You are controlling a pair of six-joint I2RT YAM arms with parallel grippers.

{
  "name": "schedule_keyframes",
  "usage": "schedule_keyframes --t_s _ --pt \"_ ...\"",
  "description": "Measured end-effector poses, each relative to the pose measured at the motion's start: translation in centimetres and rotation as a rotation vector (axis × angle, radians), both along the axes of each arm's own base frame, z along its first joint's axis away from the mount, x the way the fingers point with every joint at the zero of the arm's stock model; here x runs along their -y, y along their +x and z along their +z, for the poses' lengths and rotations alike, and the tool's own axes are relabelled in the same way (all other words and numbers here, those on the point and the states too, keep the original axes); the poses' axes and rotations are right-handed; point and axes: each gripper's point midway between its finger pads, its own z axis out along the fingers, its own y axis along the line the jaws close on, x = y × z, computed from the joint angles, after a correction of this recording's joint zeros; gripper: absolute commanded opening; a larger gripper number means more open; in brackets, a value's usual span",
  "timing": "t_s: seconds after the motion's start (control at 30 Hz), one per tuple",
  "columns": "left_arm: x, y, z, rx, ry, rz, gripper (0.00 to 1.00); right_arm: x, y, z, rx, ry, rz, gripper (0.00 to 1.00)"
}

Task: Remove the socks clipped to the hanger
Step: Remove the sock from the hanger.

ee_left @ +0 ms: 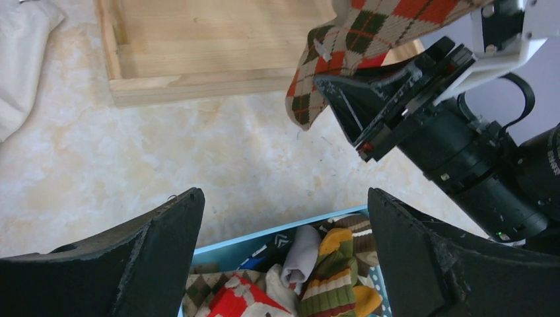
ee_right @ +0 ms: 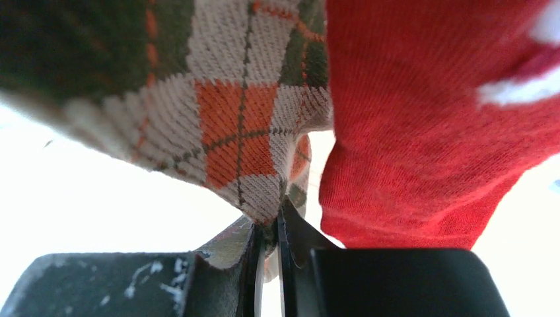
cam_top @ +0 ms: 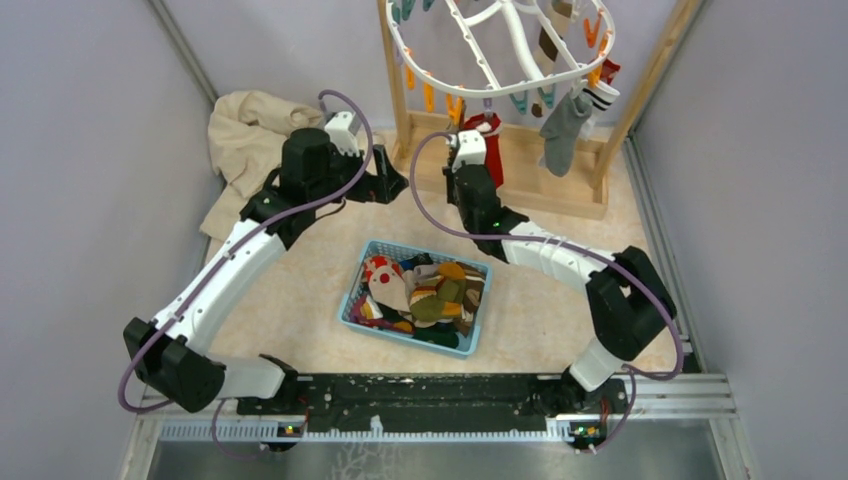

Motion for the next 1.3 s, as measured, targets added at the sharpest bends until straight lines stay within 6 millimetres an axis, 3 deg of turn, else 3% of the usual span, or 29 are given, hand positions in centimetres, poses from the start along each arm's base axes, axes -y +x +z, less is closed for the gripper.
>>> schedule_keyframes --t_s 0.23,0.33,0.5,0.63,0.93,1.17,1.3 --pt "2.0 0.9 2.7 0.016 -0.065 -0.058 0.99 0.1 -2.1 1.6 0.012 -0.018 0.03 0.08" --pt "2.6 1.1 4.3 0.034 -0.102 -0.076 0.99 -0.8 -3.1 2.1 0.031 -0.057 0.047 0.08" --pt "3.4 1.3 6.6 0.068 -0.152 -0.102 0.99 -1.8 -4.5 1.8 0.044 -0.136 0.067 0.08" --pt "3.7 1.4 7.0 0.073 -0.163 -0.11 0.99 -1.2 -4.7 1.0 0.034 -0.176 0.049 0.08" --pt "4.3 2.2 5.6 0.039 -0.159 -0.112 0.99 0.0 -5.0 -0.6 -0.014 -0.235 0.016 0.06" --pt "6.1 4.4 -1.0 -0.117 -0.12 -0.123 0.99 0.7 -6.4 -1.9 -0.092 -0.251 0.033 0.05" --pt "5.8 4.6 -1.9 -0.135 -0.096 -0.102 0.99 0.8 -6.9 -1.2 -0.09 -0.225 0.047 0.04"
